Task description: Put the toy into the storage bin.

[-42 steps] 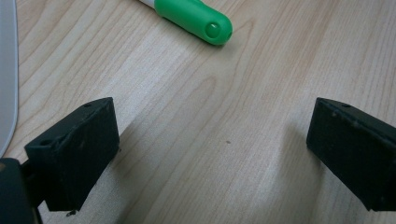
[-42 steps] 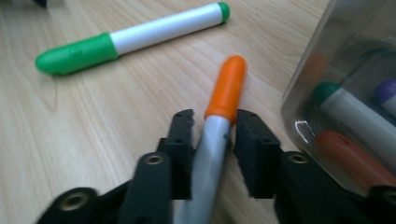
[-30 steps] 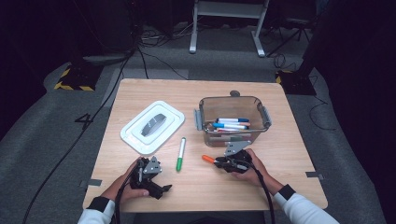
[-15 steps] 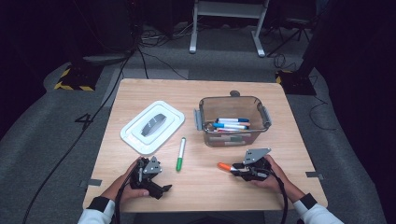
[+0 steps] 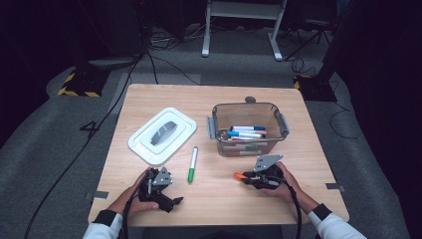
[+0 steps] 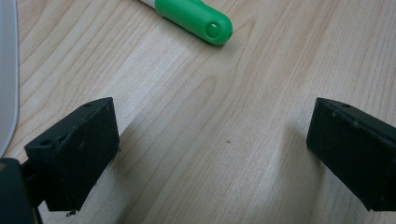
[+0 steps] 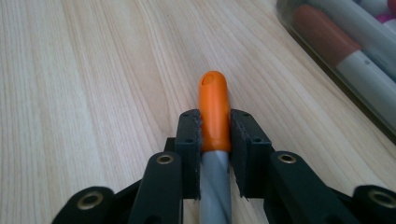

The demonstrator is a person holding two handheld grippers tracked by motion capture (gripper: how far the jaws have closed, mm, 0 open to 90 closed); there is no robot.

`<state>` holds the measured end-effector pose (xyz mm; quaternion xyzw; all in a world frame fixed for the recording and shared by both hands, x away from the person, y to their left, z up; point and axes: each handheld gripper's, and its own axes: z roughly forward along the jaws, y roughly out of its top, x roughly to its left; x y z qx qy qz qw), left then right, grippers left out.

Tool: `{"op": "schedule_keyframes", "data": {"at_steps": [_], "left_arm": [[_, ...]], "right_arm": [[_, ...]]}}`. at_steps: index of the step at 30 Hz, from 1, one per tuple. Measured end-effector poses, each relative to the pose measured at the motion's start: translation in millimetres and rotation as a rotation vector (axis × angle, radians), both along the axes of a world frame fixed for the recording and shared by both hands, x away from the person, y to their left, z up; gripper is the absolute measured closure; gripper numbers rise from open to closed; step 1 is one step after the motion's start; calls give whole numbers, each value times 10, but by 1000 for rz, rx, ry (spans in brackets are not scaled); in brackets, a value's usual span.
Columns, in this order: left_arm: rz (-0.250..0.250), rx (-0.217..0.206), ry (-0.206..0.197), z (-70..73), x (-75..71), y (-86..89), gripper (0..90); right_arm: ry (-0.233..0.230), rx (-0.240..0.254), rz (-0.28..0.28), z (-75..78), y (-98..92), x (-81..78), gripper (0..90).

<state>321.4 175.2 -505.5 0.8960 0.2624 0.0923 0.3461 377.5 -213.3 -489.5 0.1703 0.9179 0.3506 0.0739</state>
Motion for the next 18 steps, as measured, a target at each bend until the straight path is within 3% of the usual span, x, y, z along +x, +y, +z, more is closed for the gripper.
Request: {"op": "schedule_keyframes", "data": {"at_steps": [4, 6, 13, 18], "left_arm": [[0, 0, 0, 0, 0, 0, 28], [0, 0, 0, 0, 0, 0, 28], [0, 0, 0, 0, 0, 0, 28], [0, 0, 0, 0, 0, 0, 28]], "right_arm": [[9, 25, -10, 35, -107, -7, 749], [4, 62, -29, 110, -217, -10, 750], [-51, 148, -67, 393, -476, -62, 751], [-89, 178, -99, 571, -647, -77, 750]]}}
